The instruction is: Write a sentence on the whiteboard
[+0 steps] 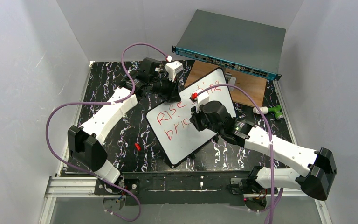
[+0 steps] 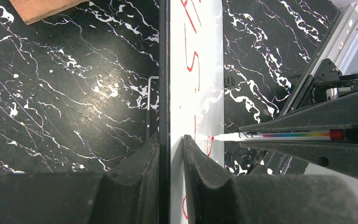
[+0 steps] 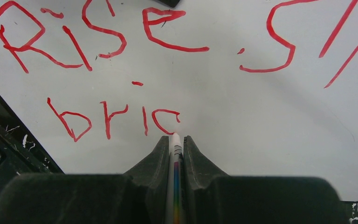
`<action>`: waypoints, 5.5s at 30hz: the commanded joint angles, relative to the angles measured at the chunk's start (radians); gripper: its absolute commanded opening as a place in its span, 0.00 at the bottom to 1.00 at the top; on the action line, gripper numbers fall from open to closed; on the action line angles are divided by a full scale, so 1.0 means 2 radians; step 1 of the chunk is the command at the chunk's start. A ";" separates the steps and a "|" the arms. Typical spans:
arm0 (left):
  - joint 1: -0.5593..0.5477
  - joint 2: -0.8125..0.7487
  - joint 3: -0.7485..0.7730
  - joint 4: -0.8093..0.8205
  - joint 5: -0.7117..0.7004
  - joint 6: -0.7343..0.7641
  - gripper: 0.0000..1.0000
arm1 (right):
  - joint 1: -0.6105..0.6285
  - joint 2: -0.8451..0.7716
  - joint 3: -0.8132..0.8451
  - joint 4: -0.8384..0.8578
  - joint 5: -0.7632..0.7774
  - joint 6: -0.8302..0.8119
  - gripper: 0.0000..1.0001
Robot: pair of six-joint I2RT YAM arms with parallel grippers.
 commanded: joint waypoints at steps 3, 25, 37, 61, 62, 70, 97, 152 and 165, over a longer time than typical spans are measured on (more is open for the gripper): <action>-0.007 -0.011 0.001 0.001 0.011 0.019 0.00 | -0.008 0.005 0.029 0.030 0.039 -0.024 0.01; -0.007 -0.010 0.005 0.002 0.011 0.019 0.00 | -0.008 0.004 0.037 0.067 0.005 -0.036 0.01; -0.007 -0.010 0.003 0.002 0.010 0.020 0.00 | -0.008 0.000 0.007 0.056 0.021 -0.033 0.01; -0.007 -0.011 0.001 0.001 0.008 0.021 0.00 | -0.008 -0.012 -0.037 0.022 -0.009 -0.009 0.01; -0.007 -0.011 0.001 0.001 0.008 0.022 0.00 | -0.008 -0.013 -0.038 0.021 -0.011 -0.007 0.01; -0.007 -0.010 0.002 0.001 0.007 0.021 0.00 | -0.007 -0.013 -0.039 0.018 -0.025 -0.004 0.01; -0.007 -0.005 0.009 0.000 0.006 0.024 0.00 | -0.007 -0.110 -0.035 0.055 0.018 -0.017 0.01; -0.007 -0.022 -0.005 -0.010 0.013 0.030 0.00 | -0.285 -0.058 -0.086 0.232 -0.482 0.193 0.01; -0.007 -0.027 -0.015 -0.001 0.015 0.027 0.00 | -0.286 -0.015 -0.087 0.260 -0.418 0.213 0.01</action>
